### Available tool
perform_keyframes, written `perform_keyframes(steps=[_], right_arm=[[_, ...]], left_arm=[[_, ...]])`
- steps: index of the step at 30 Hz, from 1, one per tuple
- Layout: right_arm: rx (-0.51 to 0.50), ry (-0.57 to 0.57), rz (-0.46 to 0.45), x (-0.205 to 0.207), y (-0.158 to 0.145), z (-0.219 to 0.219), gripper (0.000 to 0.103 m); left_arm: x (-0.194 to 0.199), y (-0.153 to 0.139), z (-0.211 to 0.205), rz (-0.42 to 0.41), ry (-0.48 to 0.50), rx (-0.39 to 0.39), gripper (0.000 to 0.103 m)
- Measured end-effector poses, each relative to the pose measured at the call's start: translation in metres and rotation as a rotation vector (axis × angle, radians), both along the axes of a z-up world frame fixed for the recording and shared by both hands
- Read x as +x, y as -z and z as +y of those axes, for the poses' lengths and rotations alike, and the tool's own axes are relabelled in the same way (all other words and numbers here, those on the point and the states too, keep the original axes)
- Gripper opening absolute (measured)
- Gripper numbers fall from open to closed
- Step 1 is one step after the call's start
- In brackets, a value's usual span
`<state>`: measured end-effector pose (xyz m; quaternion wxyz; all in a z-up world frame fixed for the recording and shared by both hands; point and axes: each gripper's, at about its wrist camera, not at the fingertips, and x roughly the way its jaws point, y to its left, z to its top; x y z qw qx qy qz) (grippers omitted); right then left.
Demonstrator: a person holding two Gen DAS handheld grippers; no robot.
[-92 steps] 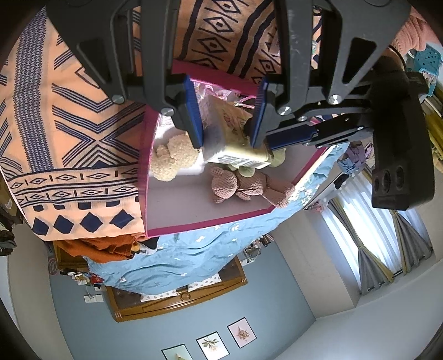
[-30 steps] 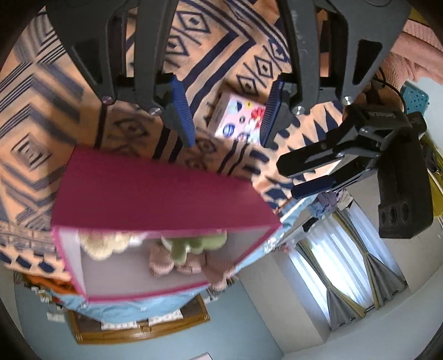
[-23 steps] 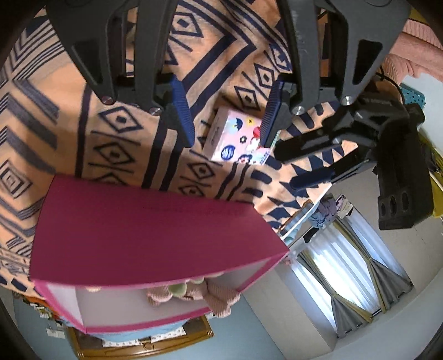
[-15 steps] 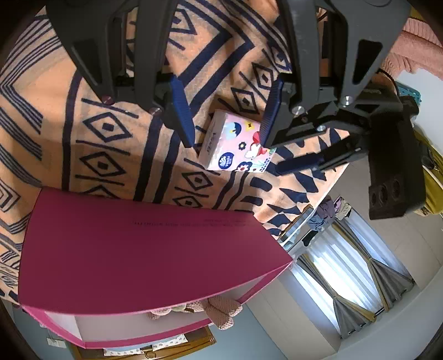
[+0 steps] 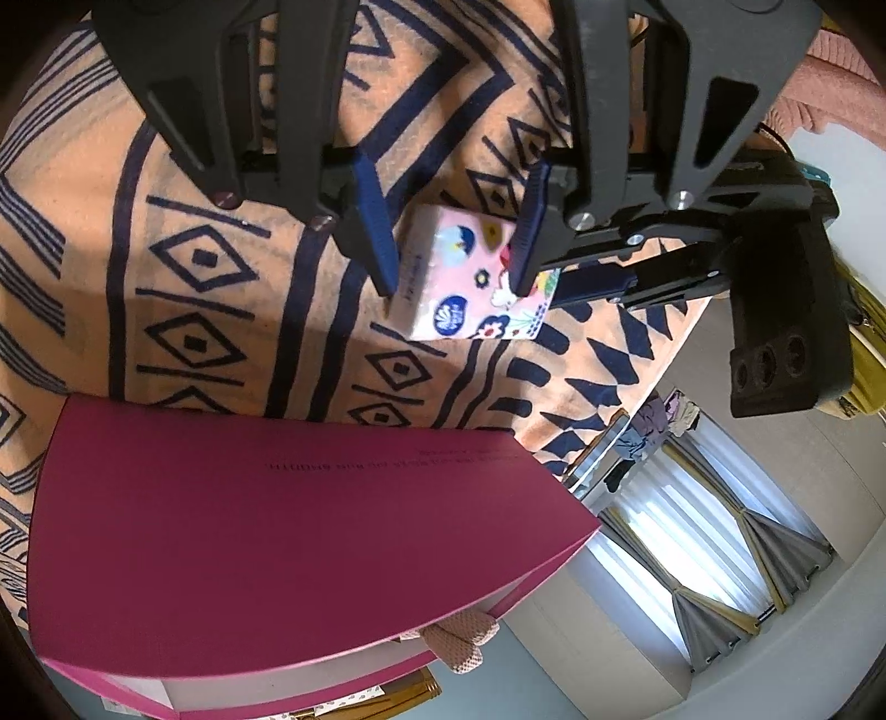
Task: Organize objects
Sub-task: 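Close the left gripper on the white floral tissue pack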
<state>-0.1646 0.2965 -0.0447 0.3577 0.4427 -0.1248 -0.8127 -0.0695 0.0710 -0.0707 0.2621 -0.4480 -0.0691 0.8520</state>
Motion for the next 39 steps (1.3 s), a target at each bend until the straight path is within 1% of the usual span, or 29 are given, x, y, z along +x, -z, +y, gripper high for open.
perform_keyframes(steps=[2, 6, 13, 22, 24, 32, 39], right_arm=[[-0.001, 0.006, -0.003, 0.000, 0.000, 0.002, 0.040], [-0.007, 0.026, -0.011, 0.001, 0.002, 0.010, 0.038], [-0.019, 0.049, -0.030, 0.009, 0.003, 0.029, 0.038], [-0.021, 0.061, -0.037, 0.009, 0.005, 0.034, 0.038], [-0.024, 0.056, -0.036, 0.007, 0.005, 0.031, 0.038], [-0.026, 0.057, -0.041, 0.003, 0.006, 0.030, 0.038], [-0.024, 0.061, -0.034, 0.007, 0.005, 0.032, 0.038]], left_arm=[[0.001, 0.000, 0.005, 0.004, 0.003, -0.010, 0.038], [0.002, -0.003, 0.010, 0.005, 0.019, 0.001, 0.038], [0.007, -0.004, 0.023, 0.013, 0.060, -0.007, 0.038], [0.006, -0.002, 0.021, -0.003, 0.052, 0.002, 0.038], [0.004, 0.000, 0.020, -0.017, 0.053, 0.014, 0.029], [0.003, 0.002, 0.018, -0.031, 0.046, 0.029, 0.028], [0.004, 0.000, 0.017, -0.028, 0.050, 0.025, 0.028]])
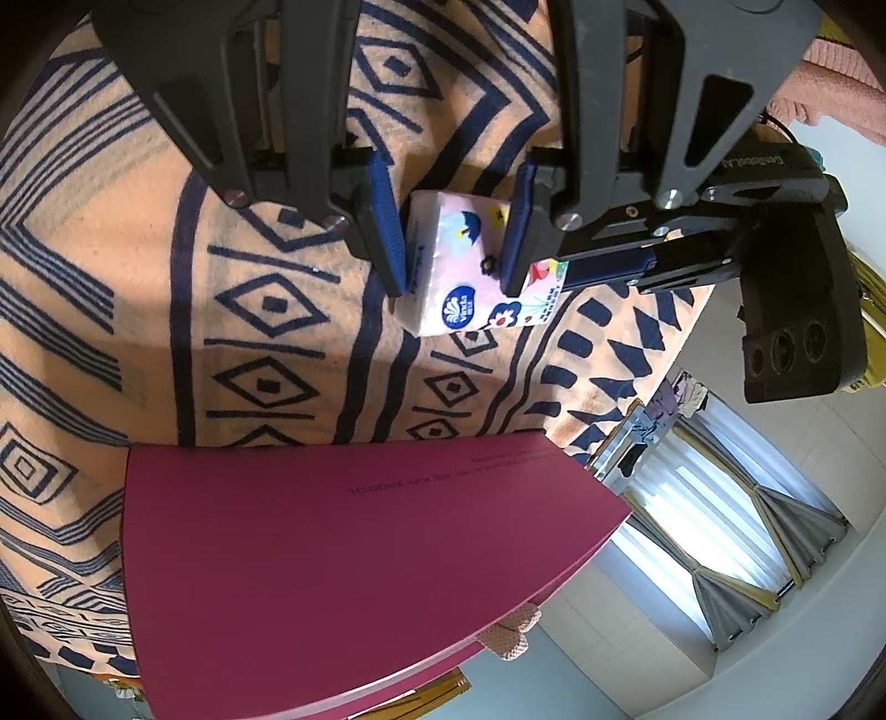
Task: Organize objects
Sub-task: 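Close the left gripper on the white floral tissue pack, then lift the floral tissue pack with the left gripper toward the pink box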
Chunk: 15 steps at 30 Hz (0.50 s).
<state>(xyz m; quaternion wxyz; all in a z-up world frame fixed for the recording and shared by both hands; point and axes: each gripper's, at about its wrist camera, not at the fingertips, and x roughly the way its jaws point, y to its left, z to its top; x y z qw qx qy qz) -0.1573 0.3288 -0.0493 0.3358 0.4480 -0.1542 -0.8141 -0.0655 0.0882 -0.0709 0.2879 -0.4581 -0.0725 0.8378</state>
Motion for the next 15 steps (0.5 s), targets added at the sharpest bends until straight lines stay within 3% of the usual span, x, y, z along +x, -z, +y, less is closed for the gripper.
perform_keyframes(steps=[15], right_arm=[[-0.002, 0.059, 0.051, 0.013, -0.012, 0.011, 0.038]], left_arm=[[0.005, -0.016, 0.019, 0.059, 0.042, -0.008, 0.028]])
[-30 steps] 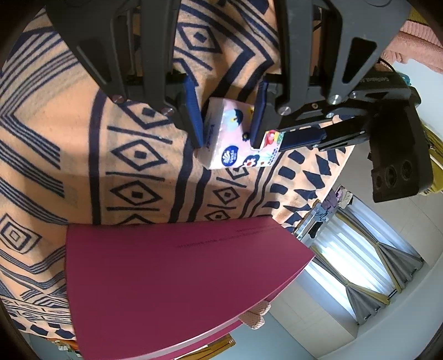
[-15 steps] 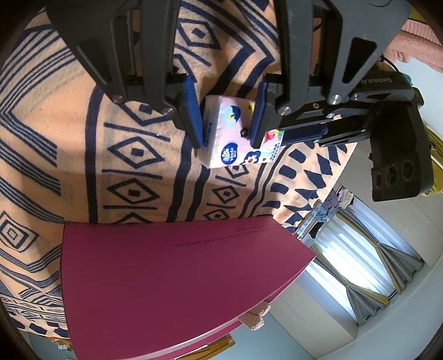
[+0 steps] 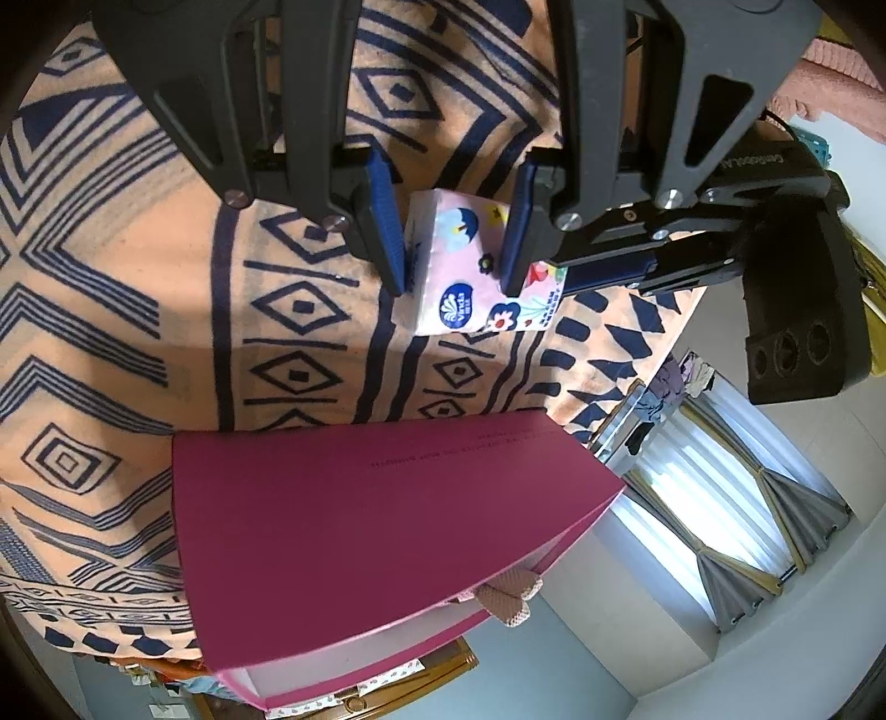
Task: Organize objects
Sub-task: 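Lift the floral tissue pack with the left gripper toward the pink box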
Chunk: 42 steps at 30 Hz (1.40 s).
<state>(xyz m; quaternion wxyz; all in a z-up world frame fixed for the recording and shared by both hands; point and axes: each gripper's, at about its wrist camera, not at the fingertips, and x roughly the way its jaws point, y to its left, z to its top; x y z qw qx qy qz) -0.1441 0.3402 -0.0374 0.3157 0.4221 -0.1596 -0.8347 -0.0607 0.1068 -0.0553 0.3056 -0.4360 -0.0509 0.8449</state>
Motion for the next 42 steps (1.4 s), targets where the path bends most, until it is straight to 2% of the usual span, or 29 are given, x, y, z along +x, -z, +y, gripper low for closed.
perform_keyframes(steps=[42], right_arm=[[0.011, 0.052, 0.129, 0.009, -0.037, 0.009, 0.038]], left_arm=[[-0.006, -0.036, 0.016, 0.097, 0.010, -0.004, 0.028]])
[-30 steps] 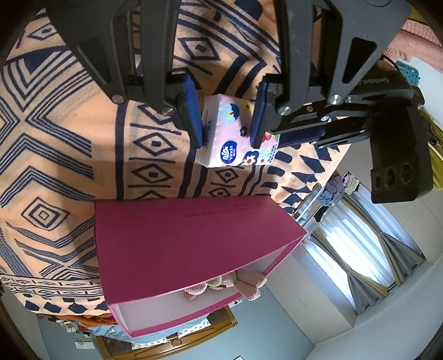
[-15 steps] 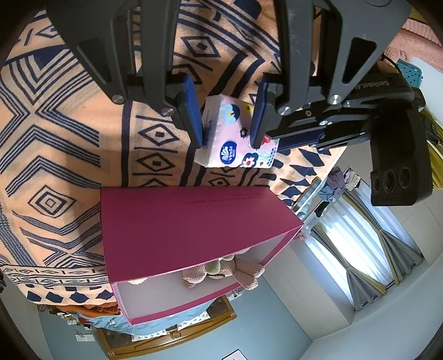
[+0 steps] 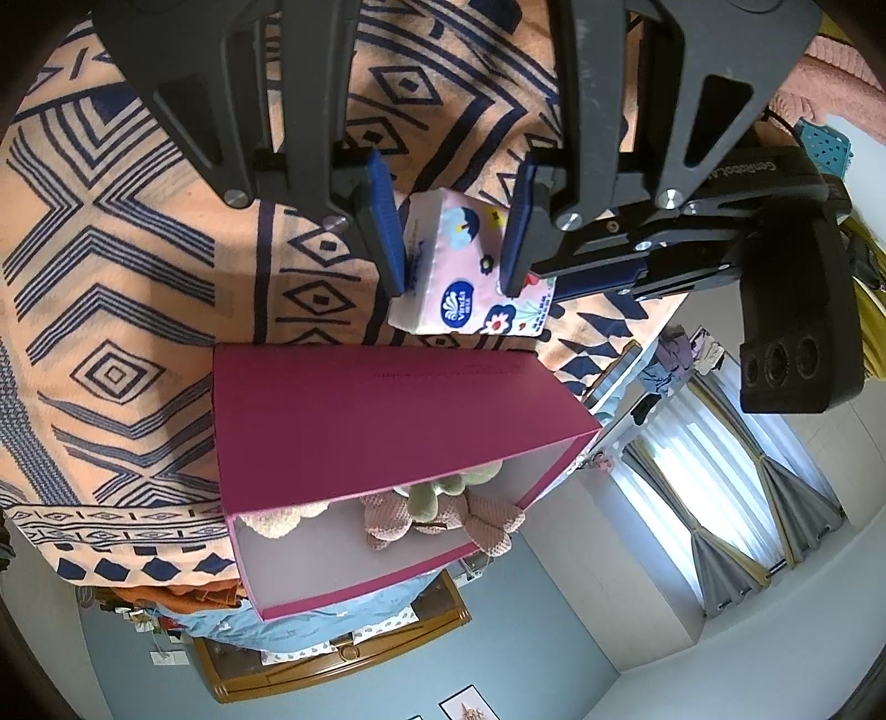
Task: Organize objects
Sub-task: 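Lift the floral tissue pack with the left gripper toward the pink box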
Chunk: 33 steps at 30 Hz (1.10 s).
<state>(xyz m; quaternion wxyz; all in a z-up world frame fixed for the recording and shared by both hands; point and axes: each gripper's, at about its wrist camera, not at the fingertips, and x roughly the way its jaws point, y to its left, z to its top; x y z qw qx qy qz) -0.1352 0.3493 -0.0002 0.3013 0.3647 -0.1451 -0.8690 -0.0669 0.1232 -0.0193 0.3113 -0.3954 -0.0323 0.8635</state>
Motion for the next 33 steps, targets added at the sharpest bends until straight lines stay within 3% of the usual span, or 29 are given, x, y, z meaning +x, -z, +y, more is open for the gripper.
perform_keyframes(steps=[33], right_arm=[[0.013, 0.014, 0.079, -0.008, -0.026, 0.006, 0.038]], left_arm=[[-0.011, -0.028, 0.008, 0.067, 0.004, 0.008, 0.028]])
